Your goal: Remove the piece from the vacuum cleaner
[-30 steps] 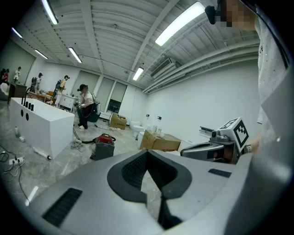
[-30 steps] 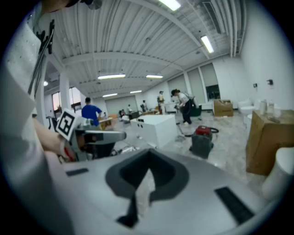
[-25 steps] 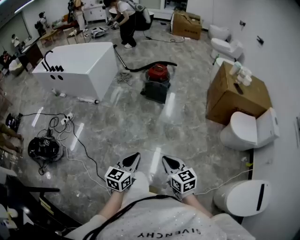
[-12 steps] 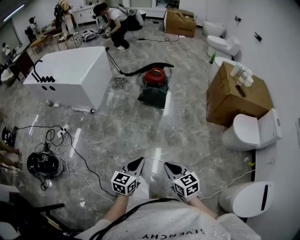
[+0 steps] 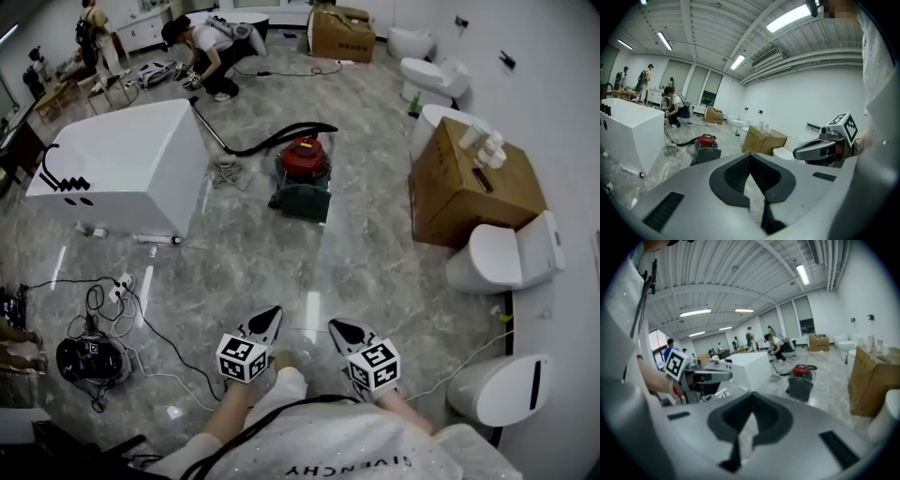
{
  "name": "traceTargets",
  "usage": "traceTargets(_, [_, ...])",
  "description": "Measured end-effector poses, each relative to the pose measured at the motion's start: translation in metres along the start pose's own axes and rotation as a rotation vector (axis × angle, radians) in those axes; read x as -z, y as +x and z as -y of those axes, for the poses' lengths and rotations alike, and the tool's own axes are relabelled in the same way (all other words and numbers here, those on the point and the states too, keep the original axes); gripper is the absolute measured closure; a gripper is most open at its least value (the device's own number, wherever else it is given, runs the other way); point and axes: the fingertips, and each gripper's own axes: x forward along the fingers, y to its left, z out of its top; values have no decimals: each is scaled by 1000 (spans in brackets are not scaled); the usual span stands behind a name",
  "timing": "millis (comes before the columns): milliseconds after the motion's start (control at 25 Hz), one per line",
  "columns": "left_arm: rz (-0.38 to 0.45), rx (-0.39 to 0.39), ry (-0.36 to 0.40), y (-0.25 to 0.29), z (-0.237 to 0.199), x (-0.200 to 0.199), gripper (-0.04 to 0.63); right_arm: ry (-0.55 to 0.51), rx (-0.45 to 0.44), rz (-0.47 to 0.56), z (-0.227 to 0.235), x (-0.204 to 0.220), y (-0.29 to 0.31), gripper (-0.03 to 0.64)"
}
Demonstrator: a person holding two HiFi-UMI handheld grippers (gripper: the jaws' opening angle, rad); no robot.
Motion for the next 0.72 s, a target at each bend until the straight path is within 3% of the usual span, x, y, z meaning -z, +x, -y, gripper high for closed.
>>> traceTargets(360, [-29,36,-14,25,-53,-13,575,47,58,13,17,-28,50,601])
traceTargets(720, [-14,50,-20,53,-80,-28,575,64,43,-26,36,-40,88,601])
